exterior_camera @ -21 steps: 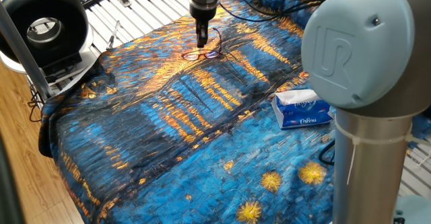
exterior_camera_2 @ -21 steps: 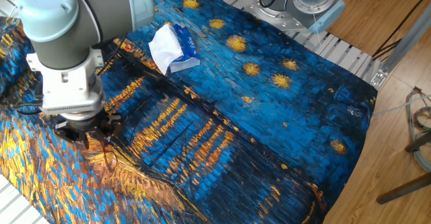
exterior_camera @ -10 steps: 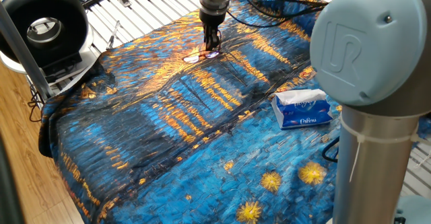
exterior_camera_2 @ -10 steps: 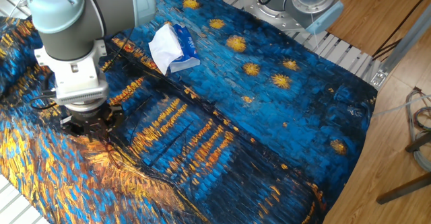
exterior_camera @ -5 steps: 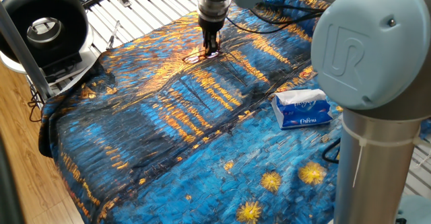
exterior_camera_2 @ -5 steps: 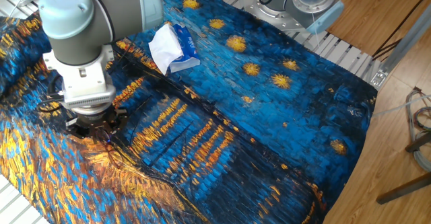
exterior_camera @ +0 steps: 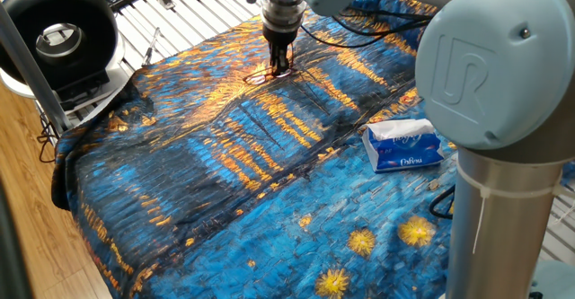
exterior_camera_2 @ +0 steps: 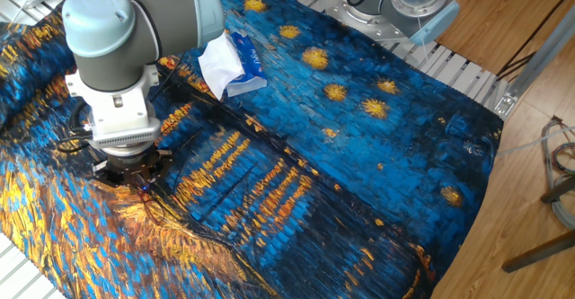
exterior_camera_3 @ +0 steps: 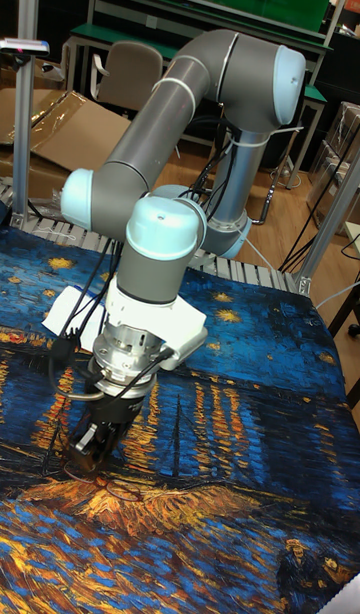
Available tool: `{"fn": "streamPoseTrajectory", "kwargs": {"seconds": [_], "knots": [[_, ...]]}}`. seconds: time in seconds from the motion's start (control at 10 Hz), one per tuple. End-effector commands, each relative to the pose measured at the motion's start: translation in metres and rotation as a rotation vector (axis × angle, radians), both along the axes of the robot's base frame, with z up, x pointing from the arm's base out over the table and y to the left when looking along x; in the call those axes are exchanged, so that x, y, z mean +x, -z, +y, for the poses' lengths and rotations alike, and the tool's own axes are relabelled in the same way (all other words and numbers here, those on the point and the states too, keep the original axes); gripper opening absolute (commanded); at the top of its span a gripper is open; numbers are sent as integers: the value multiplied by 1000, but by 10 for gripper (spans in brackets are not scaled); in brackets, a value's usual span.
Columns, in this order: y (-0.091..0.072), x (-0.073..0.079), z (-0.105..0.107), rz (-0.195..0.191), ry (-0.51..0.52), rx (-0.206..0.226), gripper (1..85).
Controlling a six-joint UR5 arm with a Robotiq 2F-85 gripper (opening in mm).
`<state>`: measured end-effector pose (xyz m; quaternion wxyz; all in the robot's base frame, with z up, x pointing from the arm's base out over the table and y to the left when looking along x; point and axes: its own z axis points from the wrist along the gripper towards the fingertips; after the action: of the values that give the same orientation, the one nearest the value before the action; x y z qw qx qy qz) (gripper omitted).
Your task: Unfold the leg of the glasses (with one hand)
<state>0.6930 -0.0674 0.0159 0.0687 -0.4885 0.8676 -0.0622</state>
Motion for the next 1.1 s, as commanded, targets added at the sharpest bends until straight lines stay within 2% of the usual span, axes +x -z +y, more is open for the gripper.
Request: {"fn": "streamPoseTrajectory", "kwargs": {"seconds": [0.0,1.0], "knots": [[-1,2,3,-8,4,16,260],[1,9,5,-24,-19,22,253]]}}
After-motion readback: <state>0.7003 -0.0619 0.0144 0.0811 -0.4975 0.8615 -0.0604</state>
